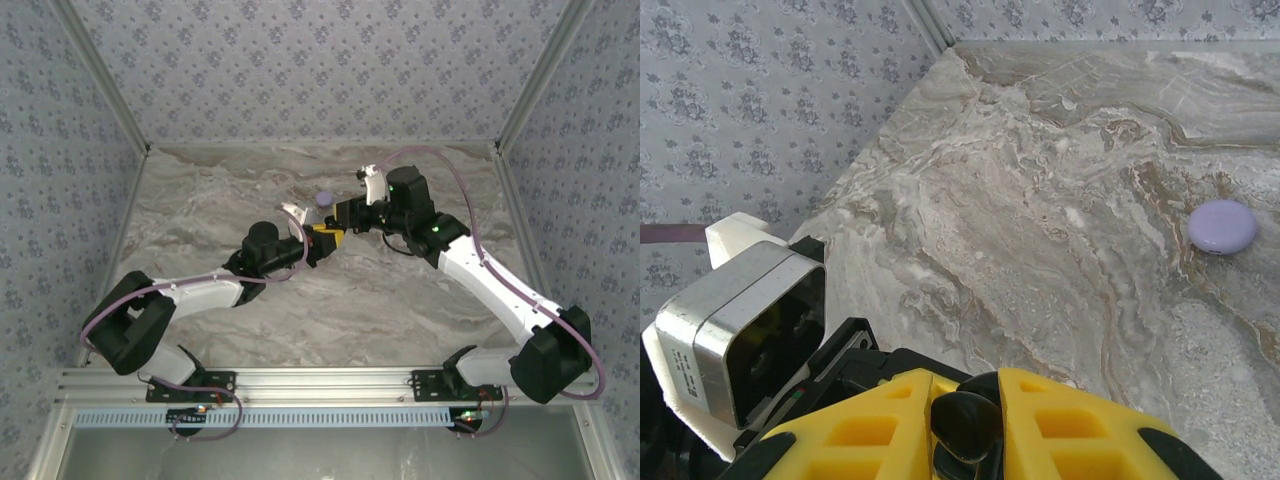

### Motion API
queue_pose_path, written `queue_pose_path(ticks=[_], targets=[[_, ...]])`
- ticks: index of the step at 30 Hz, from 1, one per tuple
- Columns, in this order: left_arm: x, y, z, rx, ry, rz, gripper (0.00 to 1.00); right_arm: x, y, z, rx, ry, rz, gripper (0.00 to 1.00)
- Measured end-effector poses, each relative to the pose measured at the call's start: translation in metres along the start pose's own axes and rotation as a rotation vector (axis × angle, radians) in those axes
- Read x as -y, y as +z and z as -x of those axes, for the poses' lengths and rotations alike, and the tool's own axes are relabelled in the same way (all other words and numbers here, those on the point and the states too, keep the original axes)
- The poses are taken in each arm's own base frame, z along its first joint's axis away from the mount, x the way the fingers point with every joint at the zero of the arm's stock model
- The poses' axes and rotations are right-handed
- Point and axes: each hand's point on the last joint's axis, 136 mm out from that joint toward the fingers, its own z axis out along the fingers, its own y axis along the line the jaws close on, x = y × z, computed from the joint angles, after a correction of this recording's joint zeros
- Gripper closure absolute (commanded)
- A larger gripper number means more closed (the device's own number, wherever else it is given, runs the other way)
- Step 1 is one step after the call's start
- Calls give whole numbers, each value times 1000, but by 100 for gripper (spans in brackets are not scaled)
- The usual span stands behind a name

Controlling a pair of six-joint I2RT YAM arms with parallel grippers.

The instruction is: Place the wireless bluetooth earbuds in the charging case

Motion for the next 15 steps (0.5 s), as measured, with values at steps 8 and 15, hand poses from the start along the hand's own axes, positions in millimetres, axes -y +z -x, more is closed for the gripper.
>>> queue_pose_path(ticks=[8, 15], targets=[[5, -2, 6, 13, 5, -12, 79, -1, -1, 2, 8, -7, 2, 77], [8, -3, 7, 13, 5, -25, 78, -1, -1, 2, 8, -7, 2, 77]])
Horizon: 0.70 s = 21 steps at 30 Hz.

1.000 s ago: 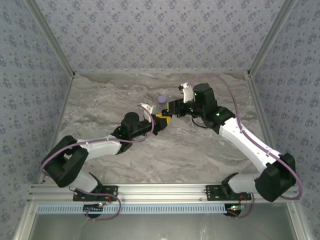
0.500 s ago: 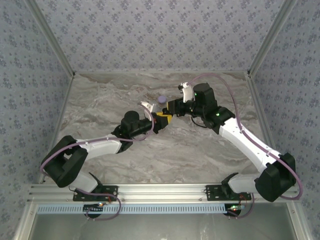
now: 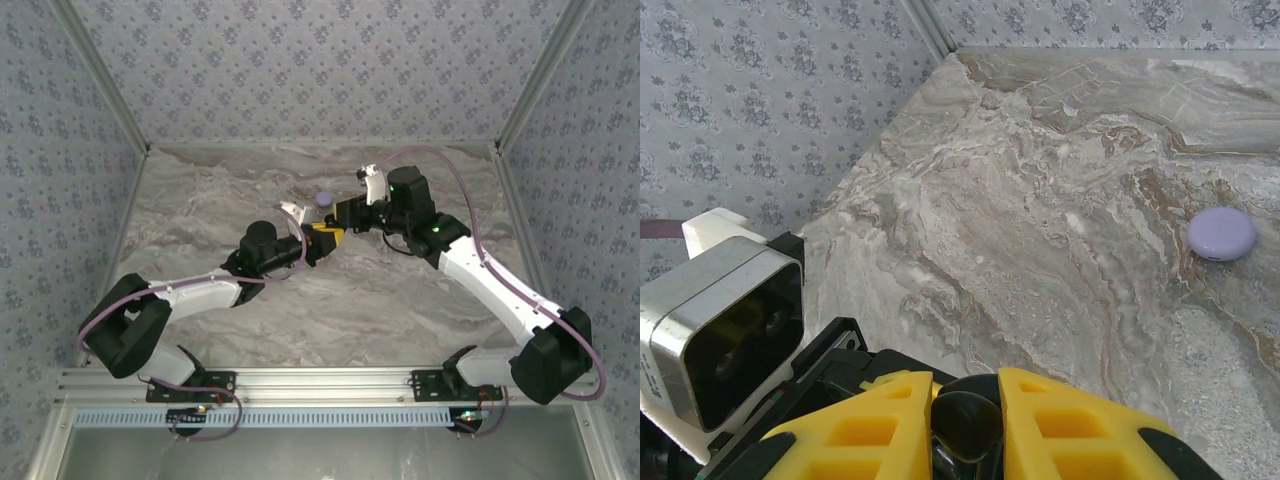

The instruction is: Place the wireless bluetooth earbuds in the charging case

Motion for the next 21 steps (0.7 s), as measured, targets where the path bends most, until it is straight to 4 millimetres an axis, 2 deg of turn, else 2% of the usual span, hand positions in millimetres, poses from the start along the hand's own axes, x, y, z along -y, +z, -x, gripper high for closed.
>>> queue_pose_path(ticks=[21], targets=[[8, -2, 9, 12, -21, -8, 79, -2, 2, -3, -2, -4, 9, 76]])
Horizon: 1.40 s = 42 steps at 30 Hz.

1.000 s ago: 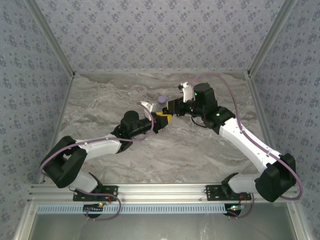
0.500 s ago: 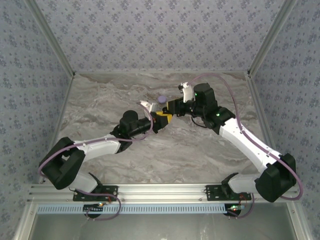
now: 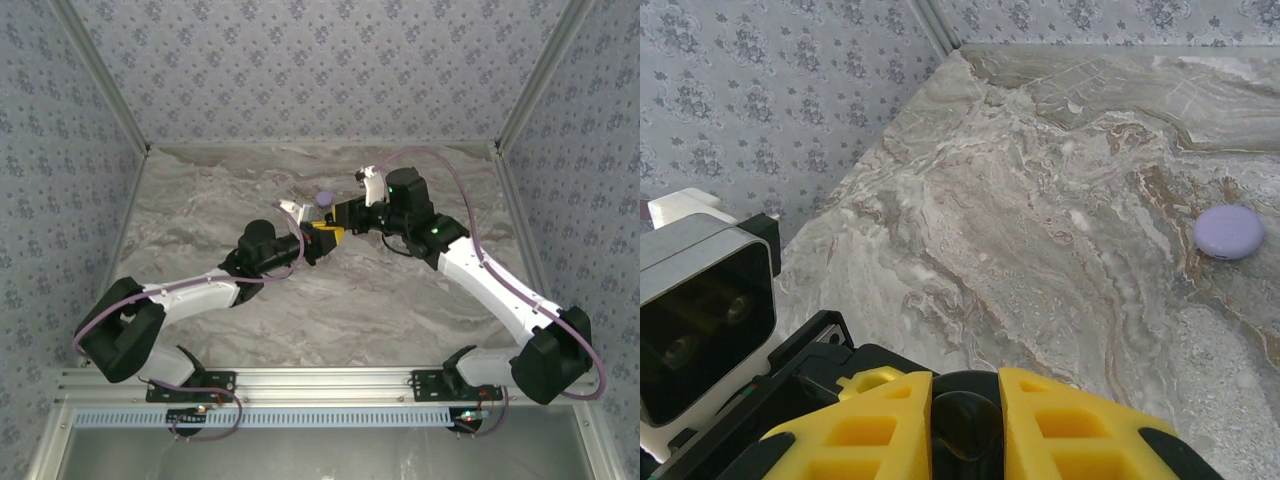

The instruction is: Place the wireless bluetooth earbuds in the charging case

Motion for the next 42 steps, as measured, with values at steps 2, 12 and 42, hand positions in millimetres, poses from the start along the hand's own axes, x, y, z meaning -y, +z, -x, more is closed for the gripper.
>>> queue_pose_path(ticks=[2, 12, 42], targets=[[-2, 0, -1, -5, -8, 8, 79, 0, 0, -1, -1, 0, 0, 76], [-5, -1, 2, 8, -20, 32, 79, 0, 2, -5, -9, 1, 2, 76], [-2, -2, 7, 5, -16, 42, 79, -2, 1, -11, -30, -6, 2, 62]])
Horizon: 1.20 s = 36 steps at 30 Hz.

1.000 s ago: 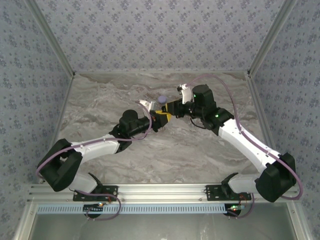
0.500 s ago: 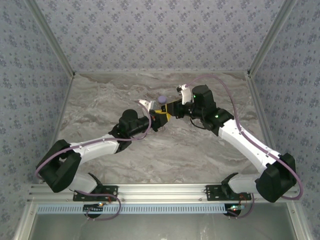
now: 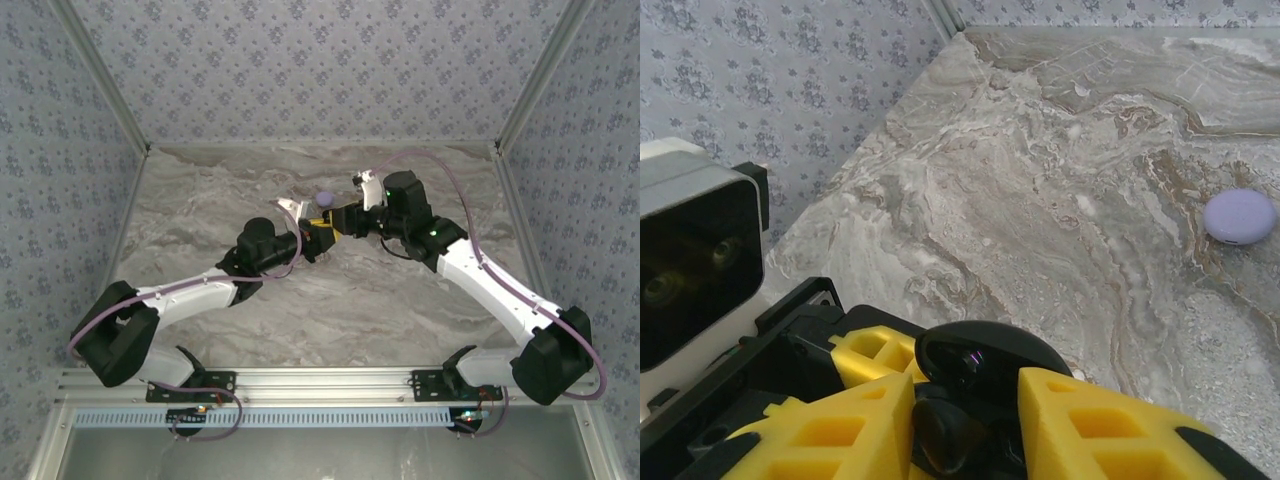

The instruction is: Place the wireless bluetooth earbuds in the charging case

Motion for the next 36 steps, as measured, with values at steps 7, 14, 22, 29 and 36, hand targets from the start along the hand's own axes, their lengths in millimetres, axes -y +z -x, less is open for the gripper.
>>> queue_pose_path(ticks=[7, 14, 22, 29, 36], targets=[[-1, -1, -3, -14, 27, 8, 79, 0, -4, -2, -6, -5, -9, 54], [4, 0, -14, -53, 78, 2, 79, -2, -12, -1, -2, -18, -23, 52], [2, -1, -18, -68, 113, 17, 79, 6, -14, -10, -34, -29, -68, 55], [1, -3, -18, -74, 122, 23, 79, 8, -15, -14, -48, -28, -81, 55], [1, -3, -19, -80, 128, 27, 79, 9, -15, -15, -53, -30, -90, 55]])
